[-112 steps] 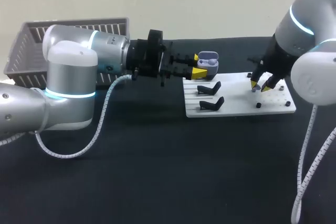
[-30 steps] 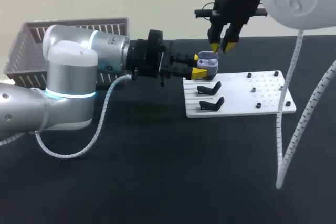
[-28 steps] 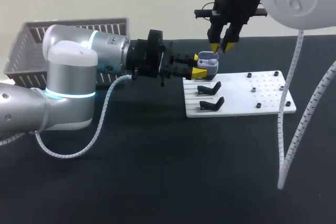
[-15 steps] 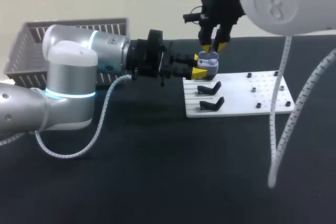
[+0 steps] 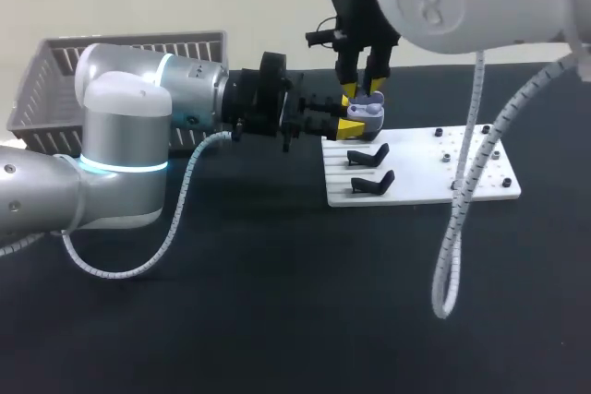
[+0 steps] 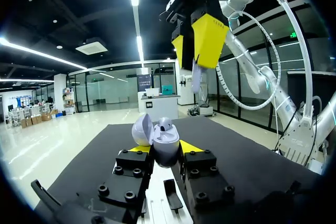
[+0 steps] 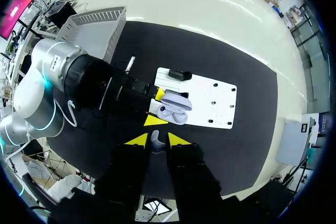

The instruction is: Pick up each earbud case from the left stands, insert the matching earbuds, close the lid, and place the case in the box.

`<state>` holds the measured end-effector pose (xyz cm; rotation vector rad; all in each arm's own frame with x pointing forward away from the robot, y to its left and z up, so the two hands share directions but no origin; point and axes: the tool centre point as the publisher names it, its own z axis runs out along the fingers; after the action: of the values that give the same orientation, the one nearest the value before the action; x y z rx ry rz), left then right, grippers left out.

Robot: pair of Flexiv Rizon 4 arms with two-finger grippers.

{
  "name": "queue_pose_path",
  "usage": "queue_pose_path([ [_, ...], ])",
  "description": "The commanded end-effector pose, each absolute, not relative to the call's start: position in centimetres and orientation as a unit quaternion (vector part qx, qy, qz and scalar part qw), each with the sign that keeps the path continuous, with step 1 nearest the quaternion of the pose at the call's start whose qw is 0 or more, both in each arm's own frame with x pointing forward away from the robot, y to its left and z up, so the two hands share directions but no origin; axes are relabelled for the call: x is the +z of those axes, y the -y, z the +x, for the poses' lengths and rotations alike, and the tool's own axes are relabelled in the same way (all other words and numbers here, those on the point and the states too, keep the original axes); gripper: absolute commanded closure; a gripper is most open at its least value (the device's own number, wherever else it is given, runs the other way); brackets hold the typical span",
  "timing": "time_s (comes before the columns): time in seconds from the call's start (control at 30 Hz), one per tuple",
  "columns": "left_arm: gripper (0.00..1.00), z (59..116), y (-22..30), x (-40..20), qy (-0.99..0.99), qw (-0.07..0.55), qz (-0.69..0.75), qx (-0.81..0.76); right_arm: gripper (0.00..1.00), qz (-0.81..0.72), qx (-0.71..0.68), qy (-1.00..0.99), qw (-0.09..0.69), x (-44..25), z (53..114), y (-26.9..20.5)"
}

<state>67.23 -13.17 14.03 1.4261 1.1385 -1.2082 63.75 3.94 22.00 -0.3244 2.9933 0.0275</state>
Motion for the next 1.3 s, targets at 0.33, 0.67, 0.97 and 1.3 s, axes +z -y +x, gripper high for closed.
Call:
queue_pose_path([
  [0.33, 1.00, 67.2, 13.2, 13.9, -0.462, 0.461, 0.578, -0.490, 1.00, -0.081, -0.007, -0.995, 0.055, 20.6, 65.1, -3.7],
  [0.67, 1.00, 67.2, 13.2, 13.9, -0.462, 0.461, 0.578, -0.490, 1.00, -0.081, -0.016, -0.995, 0.052, 19.7, 65.7, -3.8],
  [0.97, 1.00, 67.2, 13.2, 13.9, -0.462, 0.461, 0.578, -0.490, 1.00, -0.083, -0.018, -0.995, 0.054, 19.3, 66.1, -3.7],
  [1.3, 1.00, 67.2, 13.2, 13.9, -0.462, 0.461, 0.578, -0.490, 1.00, -0.080, -0.017, -0.995, 0.050, 18.9, 66.4, -3.5],
])
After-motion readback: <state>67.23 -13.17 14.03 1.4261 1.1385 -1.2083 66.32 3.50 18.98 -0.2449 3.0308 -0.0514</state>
